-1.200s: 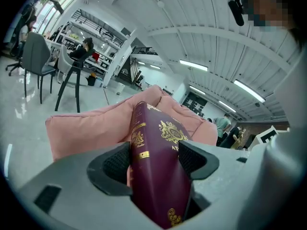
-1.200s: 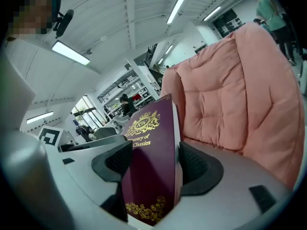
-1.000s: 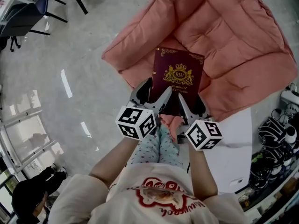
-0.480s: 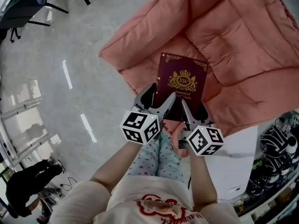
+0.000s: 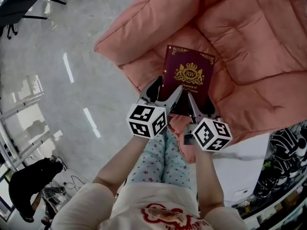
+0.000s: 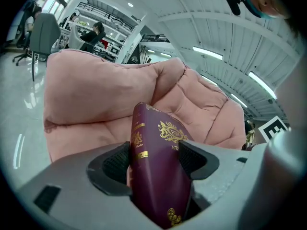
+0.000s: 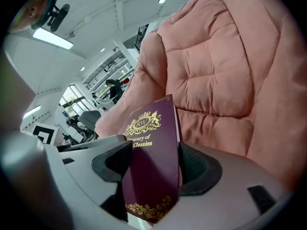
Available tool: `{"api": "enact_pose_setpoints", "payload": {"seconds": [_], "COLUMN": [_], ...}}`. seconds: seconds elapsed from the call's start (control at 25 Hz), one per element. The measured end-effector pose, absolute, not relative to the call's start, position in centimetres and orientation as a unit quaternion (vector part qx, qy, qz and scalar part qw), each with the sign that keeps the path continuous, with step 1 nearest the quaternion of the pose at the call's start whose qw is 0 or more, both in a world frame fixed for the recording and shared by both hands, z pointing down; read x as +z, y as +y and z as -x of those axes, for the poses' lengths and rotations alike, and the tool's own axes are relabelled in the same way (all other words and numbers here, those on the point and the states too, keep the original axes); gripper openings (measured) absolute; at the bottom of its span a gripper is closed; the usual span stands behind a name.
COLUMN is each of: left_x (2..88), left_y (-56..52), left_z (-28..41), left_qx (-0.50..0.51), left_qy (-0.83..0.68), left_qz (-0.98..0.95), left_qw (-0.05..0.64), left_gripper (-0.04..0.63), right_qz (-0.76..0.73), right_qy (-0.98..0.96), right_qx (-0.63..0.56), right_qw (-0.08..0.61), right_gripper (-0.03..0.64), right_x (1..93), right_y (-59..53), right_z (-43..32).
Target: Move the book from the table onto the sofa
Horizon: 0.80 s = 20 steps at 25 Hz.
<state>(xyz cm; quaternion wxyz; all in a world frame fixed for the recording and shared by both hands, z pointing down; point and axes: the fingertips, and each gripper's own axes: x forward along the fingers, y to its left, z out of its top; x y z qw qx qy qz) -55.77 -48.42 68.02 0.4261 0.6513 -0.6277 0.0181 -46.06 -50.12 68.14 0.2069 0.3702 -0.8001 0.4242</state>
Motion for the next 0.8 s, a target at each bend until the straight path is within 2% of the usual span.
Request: {"api": "enact_pose_setpoints", "payload": {"seconds": [0.8], "left_x": [73.9], "left_y": [-48.8], "left_z": [55.0], "left_qx": [0.085], "left_qy": [-0.626], "left_qz": [-0.645], "left_qw": [0.429], "left_gripper": [0.313], "right_qz": [-0.389], "right_qy": [-0.765], "right_qx": [0.449], "right_qw": [0.247], "right_gripper": [0.287], "right_x": [74.2], "right_y": [-50.0], "right_z": [45.3]}}
